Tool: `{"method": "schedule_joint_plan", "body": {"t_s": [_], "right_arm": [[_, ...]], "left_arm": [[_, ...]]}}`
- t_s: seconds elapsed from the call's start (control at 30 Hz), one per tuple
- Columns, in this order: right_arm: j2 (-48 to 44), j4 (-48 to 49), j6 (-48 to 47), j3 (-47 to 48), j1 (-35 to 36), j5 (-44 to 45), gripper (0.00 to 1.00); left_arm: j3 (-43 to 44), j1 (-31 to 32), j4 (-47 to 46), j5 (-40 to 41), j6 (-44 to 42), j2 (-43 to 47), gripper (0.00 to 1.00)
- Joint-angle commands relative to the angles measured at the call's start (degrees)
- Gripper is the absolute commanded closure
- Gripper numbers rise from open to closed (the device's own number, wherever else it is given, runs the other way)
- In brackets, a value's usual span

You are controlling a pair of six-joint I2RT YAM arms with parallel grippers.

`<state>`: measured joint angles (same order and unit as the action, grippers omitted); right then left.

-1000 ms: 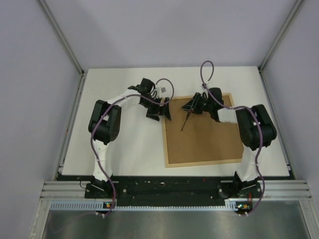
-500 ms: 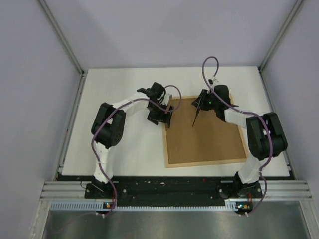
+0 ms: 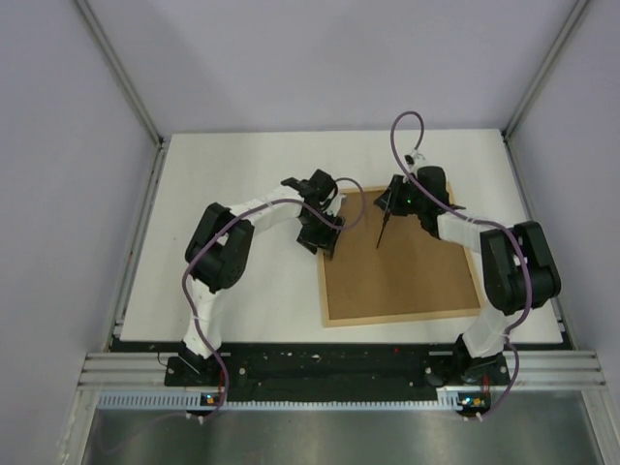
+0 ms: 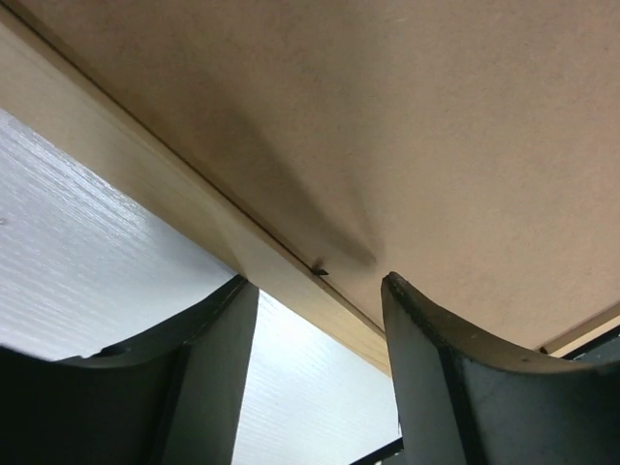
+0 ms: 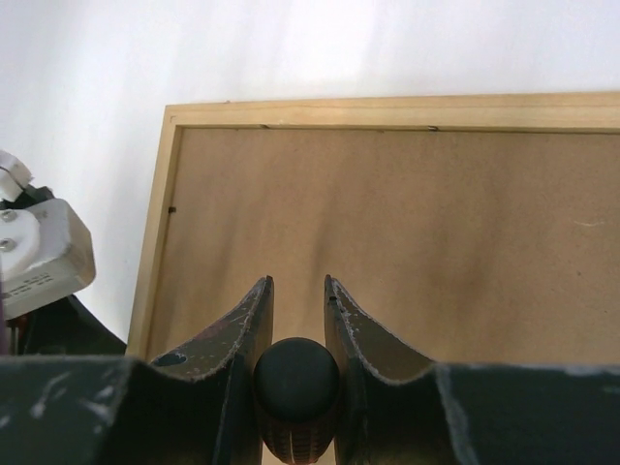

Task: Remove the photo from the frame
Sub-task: Adjust the photo frame at the center of the board.

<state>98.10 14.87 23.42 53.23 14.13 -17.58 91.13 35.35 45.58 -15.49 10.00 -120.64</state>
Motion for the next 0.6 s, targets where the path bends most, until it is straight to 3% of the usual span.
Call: {"method": "schedule_joint_plan", "body": {"t_s": [0.0, 0.3, 0.4, 0.47, 0.57], "right_arm": [[-4.1, 1.8, -1.4, 0.1, 0.1, -0.1, 1.00], [-4.3, 2.2, -1.4, -0.1, 0.0, -1.8, 1.00], [-4.2, 2.4, -1.6, -0.1, 0.1, -1.8, 1.00], [-4.1, 2.3, -1.7, -0.1, 0.0, -2.0, 1.00], [-4.1, 2.4, -1.9, -0.1, 0.0, -2.4, 1.00]], "left_arm": [[-1.1, 0.6, 0.7, 1.2, 0.3, -3.2, 0.44], [2.6, -0.1, 1.3, 5.7, 1.1, -5.0, 0.47], [4.6, -0.6, 1.6, 6.1, 1.1, -5.9, 0.53], [5.2, -0.9, 1.7, 5.8, 1.1, -6.6, 0.62], [5.4, -1.0, 2.0, 5.8, 1.1, -7.1, 0.66]]}}
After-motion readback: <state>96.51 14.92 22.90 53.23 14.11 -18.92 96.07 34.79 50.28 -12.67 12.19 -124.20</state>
